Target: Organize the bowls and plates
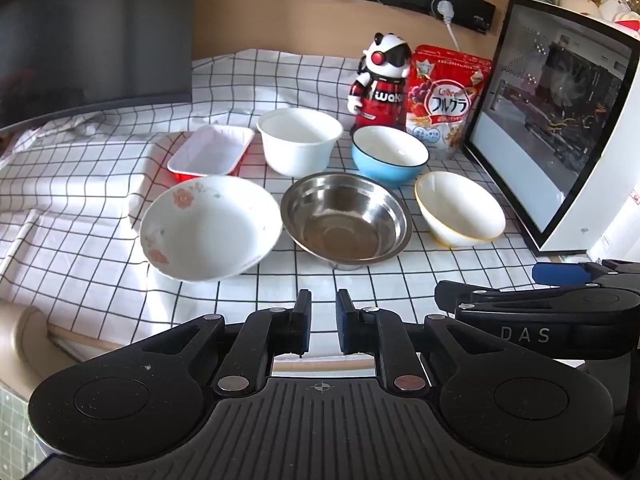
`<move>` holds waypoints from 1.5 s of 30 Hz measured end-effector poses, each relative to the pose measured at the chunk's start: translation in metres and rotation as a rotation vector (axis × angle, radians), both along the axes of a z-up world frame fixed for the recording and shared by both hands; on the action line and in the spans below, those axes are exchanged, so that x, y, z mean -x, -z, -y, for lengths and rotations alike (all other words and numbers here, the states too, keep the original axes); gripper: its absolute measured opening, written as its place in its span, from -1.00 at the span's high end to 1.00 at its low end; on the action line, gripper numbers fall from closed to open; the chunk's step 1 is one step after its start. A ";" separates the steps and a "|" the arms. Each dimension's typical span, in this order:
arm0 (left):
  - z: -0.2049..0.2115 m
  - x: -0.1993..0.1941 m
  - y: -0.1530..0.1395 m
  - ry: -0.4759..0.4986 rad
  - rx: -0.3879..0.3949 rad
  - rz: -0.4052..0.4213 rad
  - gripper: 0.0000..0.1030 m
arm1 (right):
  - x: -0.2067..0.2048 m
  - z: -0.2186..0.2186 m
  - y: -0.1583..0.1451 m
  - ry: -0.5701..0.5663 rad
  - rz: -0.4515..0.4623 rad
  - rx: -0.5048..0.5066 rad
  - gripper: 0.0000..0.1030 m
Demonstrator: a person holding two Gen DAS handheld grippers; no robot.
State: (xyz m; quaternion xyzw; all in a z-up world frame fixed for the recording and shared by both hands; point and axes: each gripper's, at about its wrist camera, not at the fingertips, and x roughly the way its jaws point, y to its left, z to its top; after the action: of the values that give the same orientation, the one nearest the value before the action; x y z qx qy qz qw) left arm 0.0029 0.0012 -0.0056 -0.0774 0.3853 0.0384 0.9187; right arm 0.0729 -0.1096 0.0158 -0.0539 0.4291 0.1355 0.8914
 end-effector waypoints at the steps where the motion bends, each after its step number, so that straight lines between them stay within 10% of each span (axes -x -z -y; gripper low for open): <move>1: 0.000 0.000 0.000 0.000 0.000 -0.001 0.69 | 0.000 0.000 0.000 0.001 -0.001 -0.002 -1.00; 45: -0.008 -0.006 0.003 -0.011 0.003 -0.039 0.69 | -0.004 -0.005 -0.001 0.000 -0.007 0.013 -1.00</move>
State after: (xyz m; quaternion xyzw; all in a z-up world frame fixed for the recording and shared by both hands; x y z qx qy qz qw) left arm 0.0085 0.0096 -0.0087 -0.0801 0.4027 0.0444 0.9107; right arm 0.0769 -0.1047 0.0167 -0.0591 0.4331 0.1328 0.8895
